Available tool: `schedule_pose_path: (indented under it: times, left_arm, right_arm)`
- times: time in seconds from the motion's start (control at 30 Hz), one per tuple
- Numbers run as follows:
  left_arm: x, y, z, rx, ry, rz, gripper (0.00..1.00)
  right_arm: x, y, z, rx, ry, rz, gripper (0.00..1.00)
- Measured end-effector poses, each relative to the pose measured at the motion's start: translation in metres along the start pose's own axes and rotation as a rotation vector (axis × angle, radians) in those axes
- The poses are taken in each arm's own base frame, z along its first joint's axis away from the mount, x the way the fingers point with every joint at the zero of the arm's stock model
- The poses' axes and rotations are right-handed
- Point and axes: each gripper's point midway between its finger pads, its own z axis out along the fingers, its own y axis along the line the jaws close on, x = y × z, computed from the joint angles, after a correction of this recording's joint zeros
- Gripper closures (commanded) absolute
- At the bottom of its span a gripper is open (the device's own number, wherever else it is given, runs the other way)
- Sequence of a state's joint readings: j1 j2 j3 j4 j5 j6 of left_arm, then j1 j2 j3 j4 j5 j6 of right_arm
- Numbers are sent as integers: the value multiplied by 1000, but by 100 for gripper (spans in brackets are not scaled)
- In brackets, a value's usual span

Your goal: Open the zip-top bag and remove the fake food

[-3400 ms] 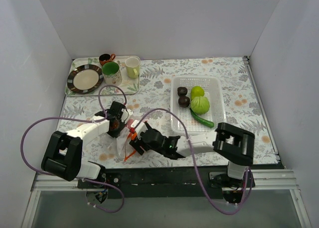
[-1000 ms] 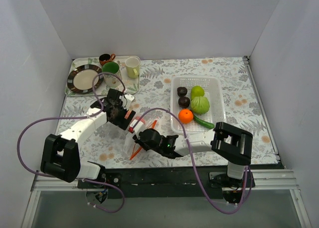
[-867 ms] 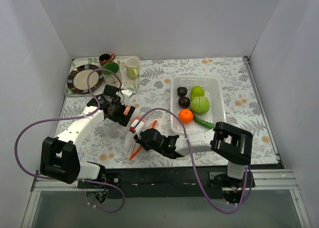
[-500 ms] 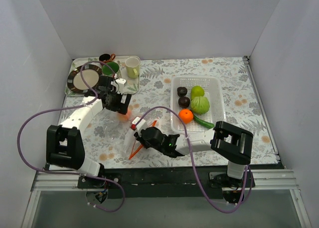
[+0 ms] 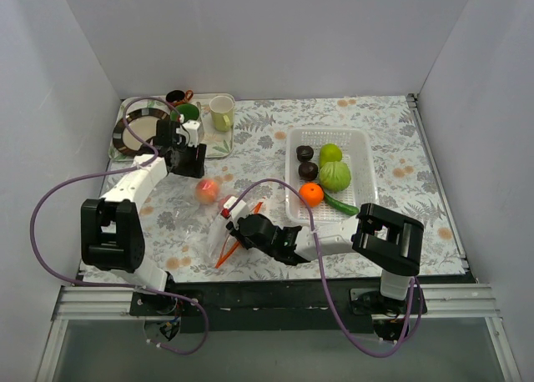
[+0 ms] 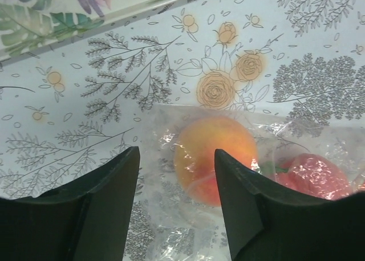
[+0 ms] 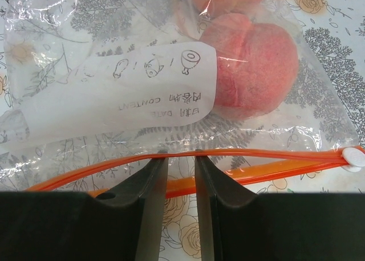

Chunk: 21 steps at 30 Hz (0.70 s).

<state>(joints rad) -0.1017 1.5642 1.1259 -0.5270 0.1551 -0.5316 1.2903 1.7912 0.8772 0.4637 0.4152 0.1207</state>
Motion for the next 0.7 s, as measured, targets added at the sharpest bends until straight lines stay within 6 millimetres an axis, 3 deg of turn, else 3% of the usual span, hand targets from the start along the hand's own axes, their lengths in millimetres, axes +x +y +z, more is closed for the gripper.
schedule_pose_path:
  times: [0.23, 0.33, 0.37, 0.4, 0.43, 0.6, 0.7]
  left_arm:
    - [13, -14, 3, 74, 35, -9, 43]
    - [21, -15, 6, 85, 58, -20, 66]
    - [21, -17, 7, 91, 57, -23, 76]
    - [20, -18, 7, 96, 55, -25, 92]
    - [20, -19, 6, 103, 54, -28, 100]
    - [17, -23, 5, 127, 49, -28, 100]
    - [21, -28, 0, 150, 79, -40, 100]
  right_arm:
    - [0, 0, 0, 1, 0, -1, 64]
    - [0, 0, 0, 1, 0, -1, 64]
    - [0, 0, 0, 1, 0, -2, 64]
    - [0, 0, 0, 1, 0, -1, 64]
    - [0, 0, 0, 1, 0, -1, 64]
    - [2, -1, 0, 3, 3, 3, 62]
    - [3, -1, 0, 7, 5, 6, 44]
